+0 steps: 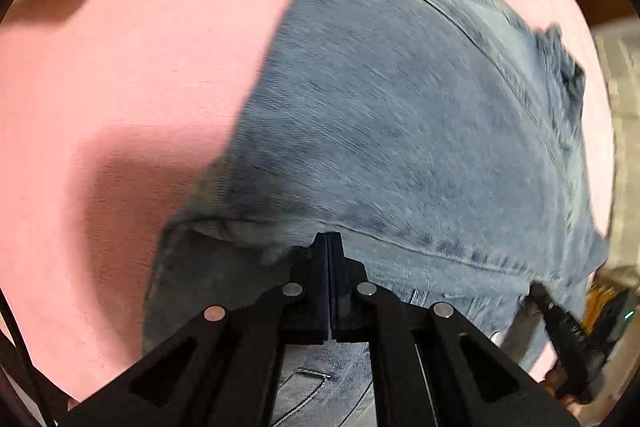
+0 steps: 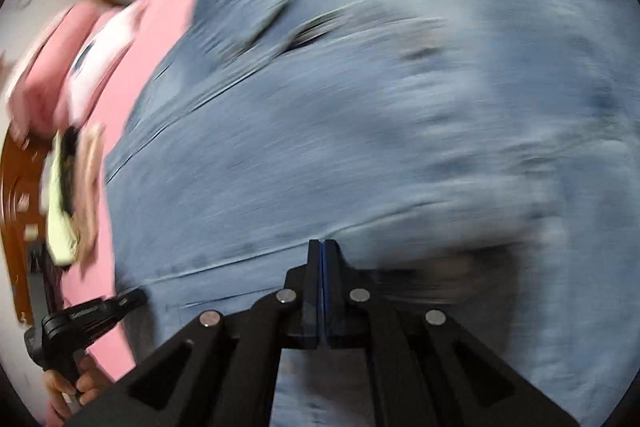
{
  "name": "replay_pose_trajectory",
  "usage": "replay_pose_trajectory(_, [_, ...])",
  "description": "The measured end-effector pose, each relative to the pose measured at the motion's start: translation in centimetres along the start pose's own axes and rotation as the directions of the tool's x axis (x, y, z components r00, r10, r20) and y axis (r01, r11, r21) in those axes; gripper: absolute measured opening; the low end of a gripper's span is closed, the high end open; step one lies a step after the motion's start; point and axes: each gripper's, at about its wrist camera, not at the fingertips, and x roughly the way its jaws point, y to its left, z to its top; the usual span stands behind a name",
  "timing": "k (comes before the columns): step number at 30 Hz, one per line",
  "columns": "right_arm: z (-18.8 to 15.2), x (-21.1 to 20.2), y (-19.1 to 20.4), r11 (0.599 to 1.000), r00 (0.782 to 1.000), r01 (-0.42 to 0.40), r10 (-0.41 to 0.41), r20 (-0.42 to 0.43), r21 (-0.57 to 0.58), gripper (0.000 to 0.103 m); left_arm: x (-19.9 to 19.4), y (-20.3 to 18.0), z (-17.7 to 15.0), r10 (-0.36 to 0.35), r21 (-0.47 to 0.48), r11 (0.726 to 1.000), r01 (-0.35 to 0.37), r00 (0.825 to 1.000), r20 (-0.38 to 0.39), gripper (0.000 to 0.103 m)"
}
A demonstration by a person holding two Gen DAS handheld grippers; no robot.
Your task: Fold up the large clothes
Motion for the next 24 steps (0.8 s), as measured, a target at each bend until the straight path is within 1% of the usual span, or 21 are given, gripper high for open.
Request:
replay_pose_trajectory(1, [0.3,-0.7,-1.2,0.998,0.998,0.065,-0.065,0.020,0.009,0.000,0.0,0.3,0.1,-0.011,-0.011,1.000,0.011,1.000,0.004,0.001])
replay_pose_trajectory(2, [0.5,-1.2,-2.3,0.999,0.999,0.037,-0.038,0.026,0.022,0.000,0.0,0.4,0.2,-0.018,-0.021,1.000,0.019,1.000,0.005,0.001])
replay_pose_trajectory(3, [0.5,-1.5,-3.4,0.999,1.000,-0.011,0.010,0.025,0.052,0.000,0.3,0.3,0.1,-0.016,-0.026,1.000,0.017,1.000,0.008,0.001])
replay_pose_trajectory(4, [0.5,-1.6,-4.1,0.996,0.999,-0.040,0.039,0.021,0.079,0.000,0.5,0.3,0.1,-0.009,-0.024,1.000,0.009,1.000,0.011,0.001])
replay_pose_trajectory(5, [0.5,-1.6,-4.1,0.997,0.999,-0.037,0.035,0.020,0.073,0.000,0.7,0.0,0.0,0.003,-0.017,1.000,-0.003,1.000,0.015,0.001])
replay_pose_trajectory(7, [0.5,-1.3,-3.0,1.000,0.999,0.030,-0.030,0.025,0.009,0.000,1.1,-0.5,-0.1,0.025,-0.010,1.000,-0.025,1.000,0.019,0.001])
replay_pose_trajectory(9, [0.4,-1.3,-2.6,0.997,0.997,0.074,-0.075,0.034,0.019,0.000,0.9,-0.8,-0.2,0.051,-0.011,0.999,-0.051,0.998,0.024,0.001])
replay_pose_trajectory(10, [0.3,-1.4,-2.1,0.995,0.994,0.101,-0.102,0.037,0.027,0.000,0.6,-1.3,-0.4,0.071,0.004,0.997,-0.071,0.997,0.032,0.001])
replay_pose_trajectory(11, [0.2,-1.8,-1.3,0.992,0.991,0.125,-0.126,0.047,0.012,0.000,0.0,-2.4,-0.8,0.111,0.050,0.992,-0.113,0.992,0.052,0.001])
replay_pose_trajectory(12, [0.0,-2.3,0.0,0.994,0.993,0.106,-0.103,0.065,-0.036,0.000,-0.4,-3.7,-1.2,0.145,0.080,0.985,-0.150,0.987,0.065,0.001])
replay_pose_trajectory(13, [-0.3,-3.0,1.7,0.993,0.996,0.033,-0.024,0.086,-0.114,0.000,-0.6,-4.8,-1.5,0.167,0.102,0.979,-0.174,0.983,0.079,0.001])
replay_pose_trajectory(14, [-0.6,-3.3,2.9,0.988,0.996,-0.024,0.037,0.087,-0.156,0.000,-1.0,-5.9,-2.0,0.157,0.116,0.979,-0.167,0.983,0.096,0.001])
replay_pose_trajectory(15, [-0.9,-3.2,4.3,0.975,0.990,-0.112,0.126,0.061,-0.192,0.000,-1.1,-6.5,-2.1,0.126,0.117,0.984,-0.137,0.987,0.098,0.001])
replay_pose_trajectory(16, [-1.2,-2.5,5.8,0.952,0.971,-0.235,0.240,0.005,-0.198,0.000,-1.0,-7.1,-2.2,0.081,0.118,0.989,-0.092,0.993,0.089,0.001])
replay_pose_trajectory(18, [-1.4,-0.5,7.7,0.919,0.933,-0.359,0.354,-0.064,-0.161,0.000,0.1,-8.4,-1.8,-0.004,0.103,0.995,-0.003,0.998,0.064,0.001])
replay_pose_trajectory(19, [-1.4,0.9,8.8,0.902,0.912,-0.409,0.400,-0.088,-0.138,0.000,0.5,-8.6,-1.6,-0.007,0.095,0.995,0.001,0.998,0.064,0.001])
replay_pose_trajectory(21, [-0.9,3.4,10.3,0.888,0.893,-0.448,0.438,-0.107,-0.100,0.000,1.7,-9.2,-0.4,-0.009,0.059,0.998,0.004,0.996,0.084,0.002])
replay_pose_trajectory(22, [-0.8,4.5,10.8,0.890,0.890,-0.450,0.441,-0.116,-0.077,0.000,2.1,-9.6,0.3,-0.018,0.047,0.999,0.014,0.996,0.083,0.002])
replay_pose_trajectory(24, [0.0,6.2,12.0,0.887,0.884,-0.461,0.455,-0.102,-0.034,0.000,3.1,-10.0,1.8,-0.032,0.032,0.999,0.029,0.995,0.092,0.002])
